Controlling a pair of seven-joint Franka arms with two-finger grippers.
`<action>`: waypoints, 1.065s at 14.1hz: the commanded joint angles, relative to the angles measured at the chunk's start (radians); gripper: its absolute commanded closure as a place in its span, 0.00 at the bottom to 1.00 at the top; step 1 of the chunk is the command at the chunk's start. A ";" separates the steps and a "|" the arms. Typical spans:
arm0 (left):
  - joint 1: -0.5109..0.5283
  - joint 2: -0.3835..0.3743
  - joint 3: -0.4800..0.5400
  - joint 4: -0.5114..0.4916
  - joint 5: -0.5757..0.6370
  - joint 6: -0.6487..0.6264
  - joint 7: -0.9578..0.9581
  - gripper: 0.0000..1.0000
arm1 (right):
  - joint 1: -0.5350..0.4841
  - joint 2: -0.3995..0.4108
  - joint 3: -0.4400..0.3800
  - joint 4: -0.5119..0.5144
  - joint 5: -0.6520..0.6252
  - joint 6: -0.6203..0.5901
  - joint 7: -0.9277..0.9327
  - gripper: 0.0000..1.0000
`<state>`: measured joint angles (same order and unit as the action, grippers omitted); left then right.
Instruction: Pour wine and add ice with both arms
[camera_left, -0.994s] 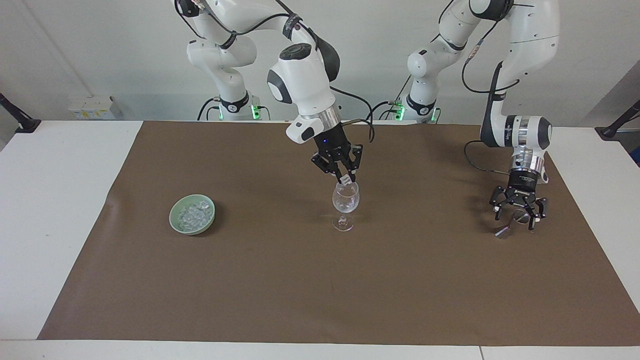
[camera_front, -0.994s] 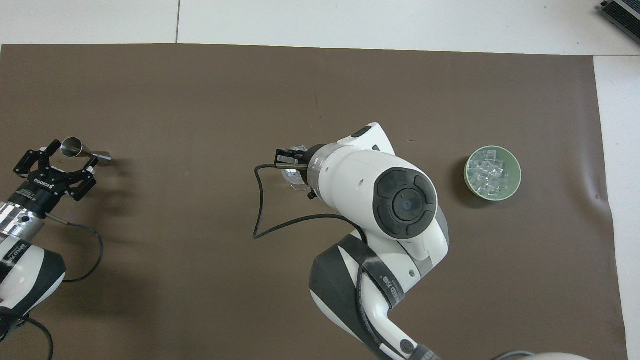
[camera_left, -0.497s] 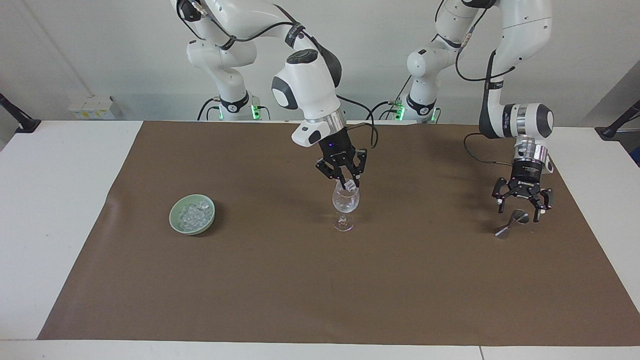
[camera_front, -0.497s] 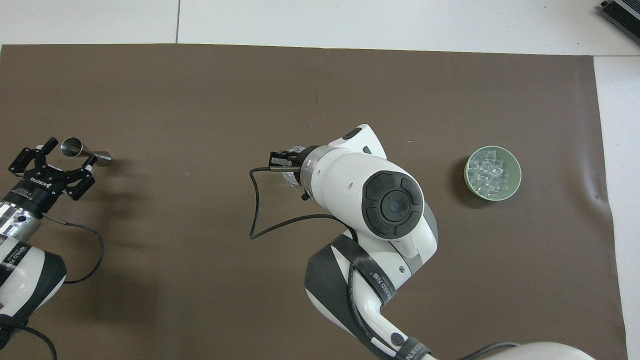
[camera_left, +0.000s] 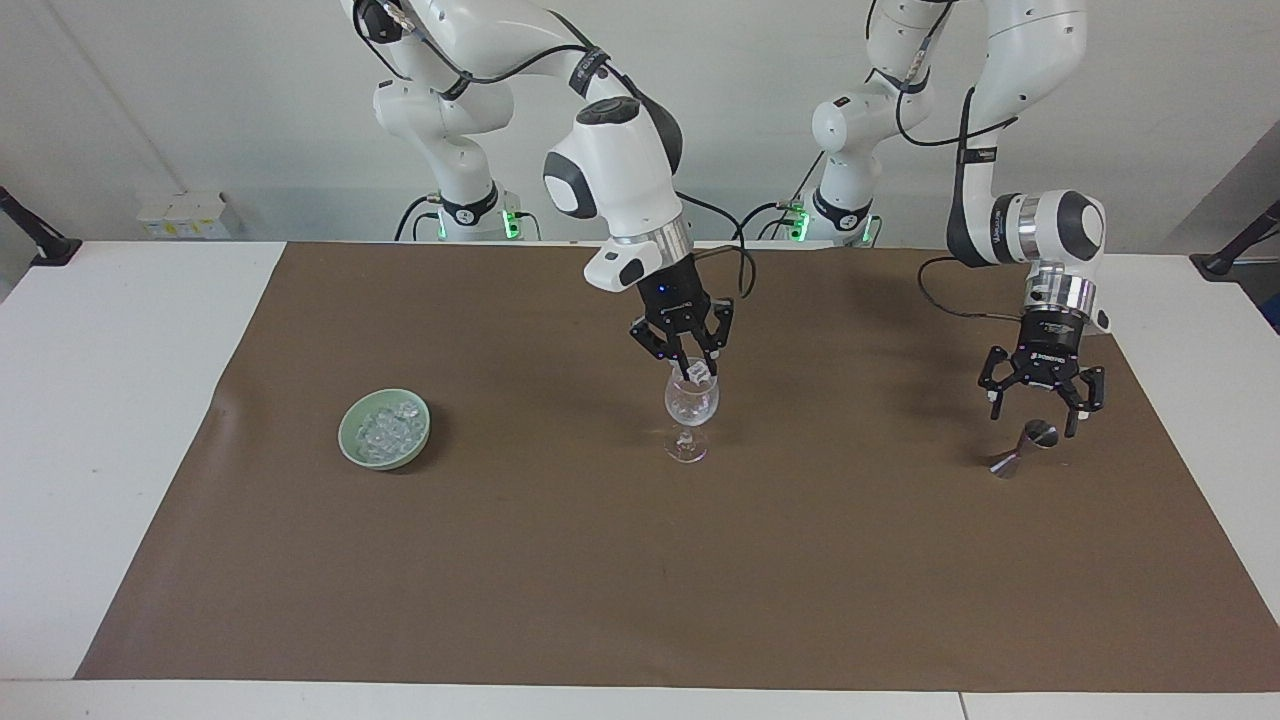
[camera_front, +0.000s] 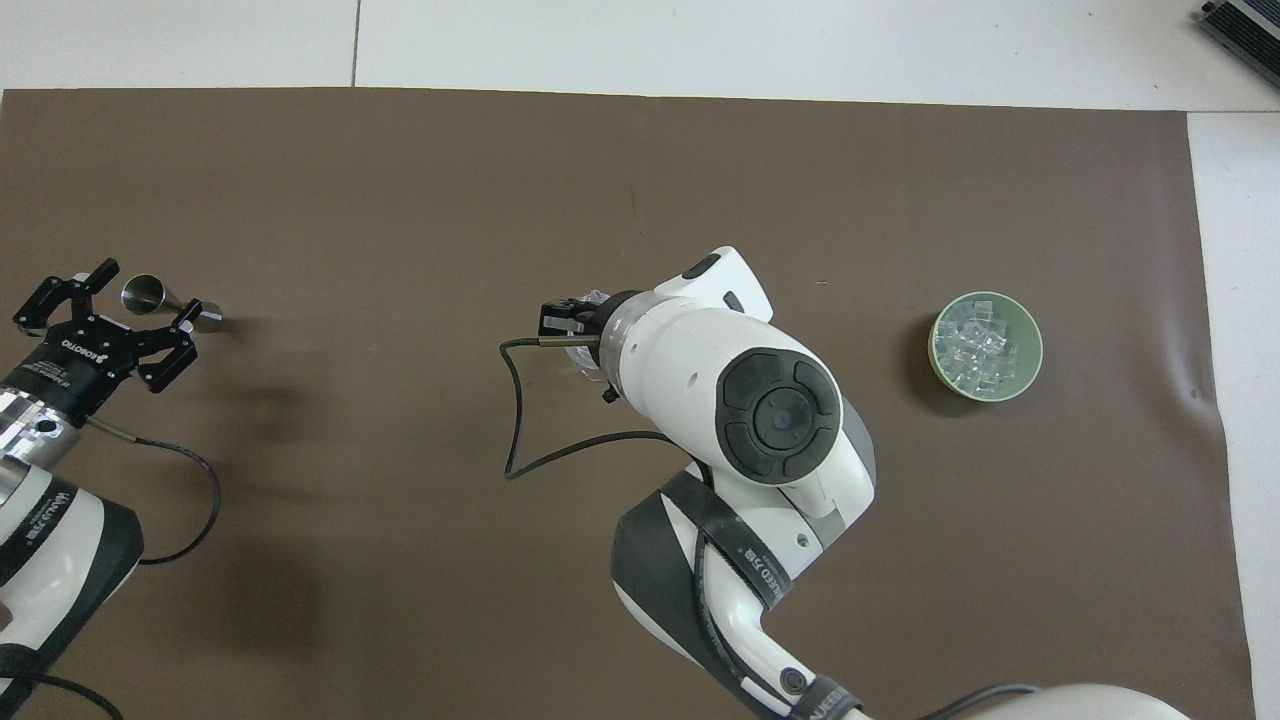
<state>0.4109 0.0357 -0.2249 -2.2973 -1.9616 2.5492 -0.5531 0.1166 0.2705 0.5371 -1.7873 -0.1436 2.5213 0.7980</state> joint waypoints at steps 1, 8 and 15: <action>-0.037 -0.039 0.004 0.027 0.136 0.036 -0.030 0.00 | -0.005 0.007 0.006 0.008 -0.027 0.007 0.021 0.88; -0.049 -0.066 0.002 0.154 0.790 -0.062 -0.024 0.00 | -0.005 0.007 0.006 0.008 -0.030 0.007 0.047 0.49; -0.052 -0.062 0.003 0.396 1.456 -0.436 -0.016 0.00 | -0.002 0.007 0.006 0.052 -0.045 -0.021 0.098 0.22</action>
<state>0.3712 -0.0250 -0.2256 -1.9744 -0.6558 2.2205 -0.5772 0.1166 0.2704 0.5371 -1.7706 -0.1533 2.5202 0.8547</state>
